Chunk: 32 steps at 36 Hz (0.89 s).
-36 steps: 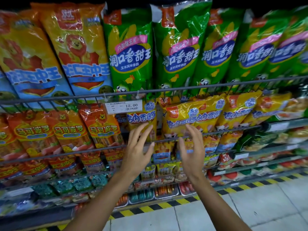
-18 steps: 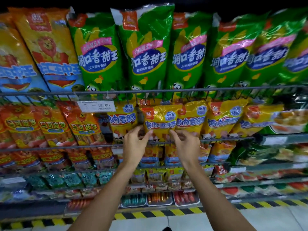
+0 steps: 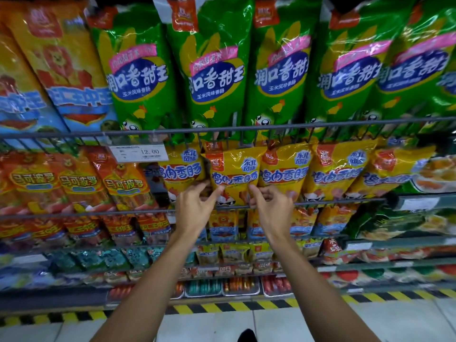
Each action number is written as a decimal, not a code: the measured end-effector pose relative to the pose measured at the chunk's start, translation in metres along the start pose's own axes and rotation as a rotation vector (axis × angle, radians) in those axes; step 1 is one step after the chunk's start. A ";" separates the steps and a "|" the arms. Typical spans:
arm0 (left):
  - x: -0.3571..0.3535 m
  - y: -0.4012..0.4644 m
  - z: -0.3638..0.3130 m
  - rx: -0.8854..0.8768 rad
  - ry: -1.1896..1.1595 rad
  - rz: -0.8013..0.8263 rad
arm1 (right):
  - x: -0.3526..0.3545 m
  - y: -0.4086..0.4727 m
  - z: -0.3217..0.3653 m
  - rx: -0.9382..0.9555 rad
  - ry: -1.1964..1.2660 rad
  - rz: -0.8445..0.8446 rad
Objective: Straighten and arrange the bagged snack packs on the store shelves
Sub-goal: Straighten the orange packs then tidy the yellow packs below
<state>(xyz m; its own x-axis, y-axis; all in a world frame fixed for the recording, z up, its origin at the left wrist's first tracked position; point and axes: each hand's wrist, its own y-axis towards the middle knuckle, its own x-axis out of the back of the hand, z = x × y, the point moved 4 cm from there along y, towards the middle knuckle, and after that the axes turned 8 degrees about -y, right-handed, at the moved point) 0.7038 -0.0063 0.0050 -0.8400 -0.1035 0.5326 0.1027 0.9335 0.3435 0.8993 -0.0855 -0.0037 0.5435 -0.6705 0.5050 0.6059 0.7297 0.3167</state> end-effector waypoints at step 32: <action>-0.059 -0.040 -0.066 -0.456 0.403 0.046 | 0.052 0.017 -0.023 0.539 -0.466 0.063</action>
<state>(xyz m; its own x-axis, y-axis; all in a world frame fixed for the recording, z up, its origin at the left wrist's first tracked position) 0.7842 -0.0607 0.0112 -0.5707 -0.2712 0.7751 0.4272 0.7080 0.5623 0.9510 -0.1115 0.0099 0.1905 -0.5859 0.7877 0.1447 0.8103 0.5678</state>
